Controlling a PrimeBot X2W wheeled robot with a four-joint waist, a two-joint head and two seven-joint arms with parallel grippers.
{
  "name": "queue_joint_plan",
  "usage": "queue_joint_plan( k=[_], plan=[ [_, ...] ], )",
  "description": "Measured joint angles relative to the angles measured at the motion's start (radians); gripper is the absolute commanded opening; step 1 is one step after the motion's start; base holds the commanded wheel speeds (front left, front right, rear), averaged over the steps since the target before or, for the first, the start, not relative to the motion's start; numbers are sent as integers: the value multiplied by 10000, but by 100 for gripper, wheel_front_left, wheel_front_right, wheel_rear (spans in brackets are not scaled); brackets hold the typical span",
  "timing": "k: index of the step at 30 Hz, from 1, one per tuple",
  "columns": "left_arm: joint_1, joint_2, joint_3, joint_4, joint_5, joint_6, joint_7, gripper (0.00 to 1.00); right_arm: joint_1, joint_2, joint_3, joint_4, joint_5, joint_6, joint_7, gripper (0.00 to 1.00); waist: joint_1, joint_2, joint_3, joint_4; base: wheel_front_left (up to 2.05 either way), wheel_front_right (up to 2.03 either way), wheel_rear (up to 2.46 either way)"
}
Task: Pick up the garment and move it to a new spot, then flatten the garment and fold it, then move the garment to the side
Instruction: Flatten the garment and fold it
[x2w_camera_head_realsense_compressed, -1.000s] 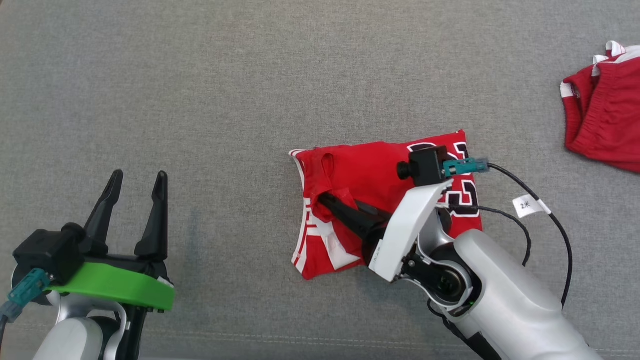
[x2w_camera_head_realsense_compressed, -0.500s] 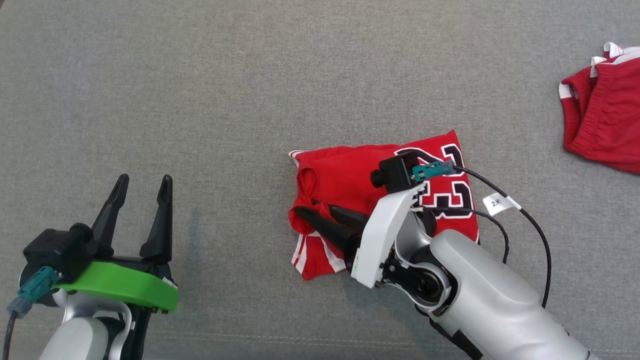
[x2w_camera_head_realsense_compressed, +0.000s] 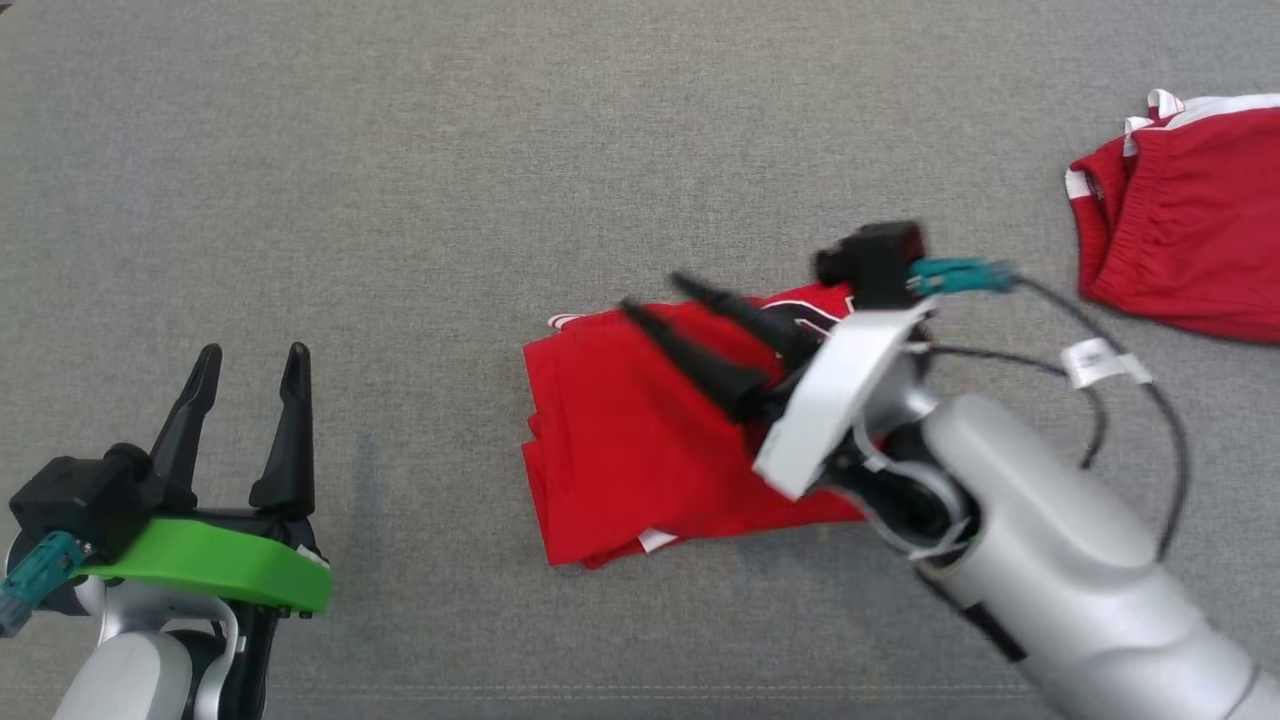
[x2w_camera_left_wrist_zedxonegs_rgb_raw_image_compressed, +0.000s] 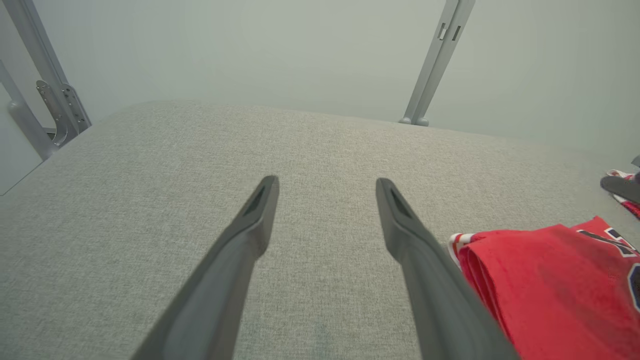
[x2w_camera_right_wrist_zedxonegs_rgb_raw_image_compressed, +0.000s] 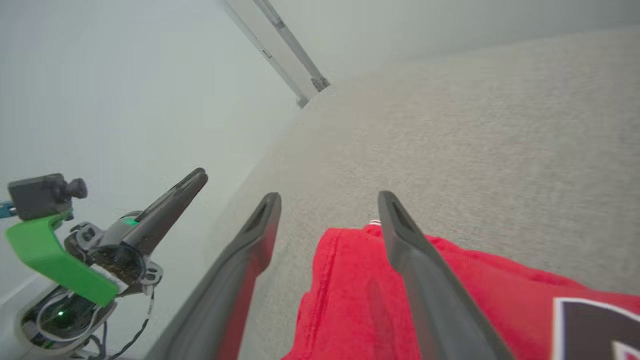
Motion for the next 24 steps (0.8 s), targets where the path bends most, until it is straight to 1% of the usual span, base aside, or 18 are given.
queue_joint_plan(
  k=[4, 6, 7, 9, 13, 15, 18, 22, 24],
  plan=[
    [3, -23, 25, -36, 0, 0, -35, 100, 118, -1613, -1375, 286, -169, -692, -443, 100, 0, 1, 2, -74, 0, 0, 0],
    [12, -31, 33, -44, 0, 4, -42, 100, 462, -2153, -1802, 568, -161, -913, -516, 100, 0, 1, 12, -92, 0, 0, 0],
    [15, -42, 33, -59, 0, 4, -42, 100, 697, -2299, -1939, 686, -102, -995, -583, 100, 0, 0, 18, -95, 0, 0, 0],
    [20, -65, 33, -94, 0, 4, -50, 100, 1212, -2353, -2136, 876, 205, -1034, -594, 100, 0, 1, 34, -93, 0, 0, 0],
    [25, -81, 35, -159, 2, 4, -111, 100, 1922, -2243, -2167, 1030, 788, -1018, -598, 100, 0, 0, 77, -67, 0, 0, 0],
    [29, -82, 38, -165, 2, 4, -111, 100, 2104, -2021, -2211, 1014, 1189, -909, -654, 100, 0, 1, 102, -52, 0, 0, 0],
    [32, -82, 58, -178, 2, 4, -111, 100, 2249, -1701, -2203, 953, 1438, -750, -686, 100, 0, 0, 139, -37, 0, 0, 0],
    [32, -82, 61, -211, 21, 6, -111, 100, 2431, -1657, -2111, 965, 1776, -583, -633, 100, 0, 1, 170, -14, 0, 0, 0],
    [32, -82, 61, -217, 27, 6, -111, 100, 2477, -1670, -2096, 988, 1778, -571, -608, 100, 0, 0, 176, -7, 0, 0, 0]
  ],
)
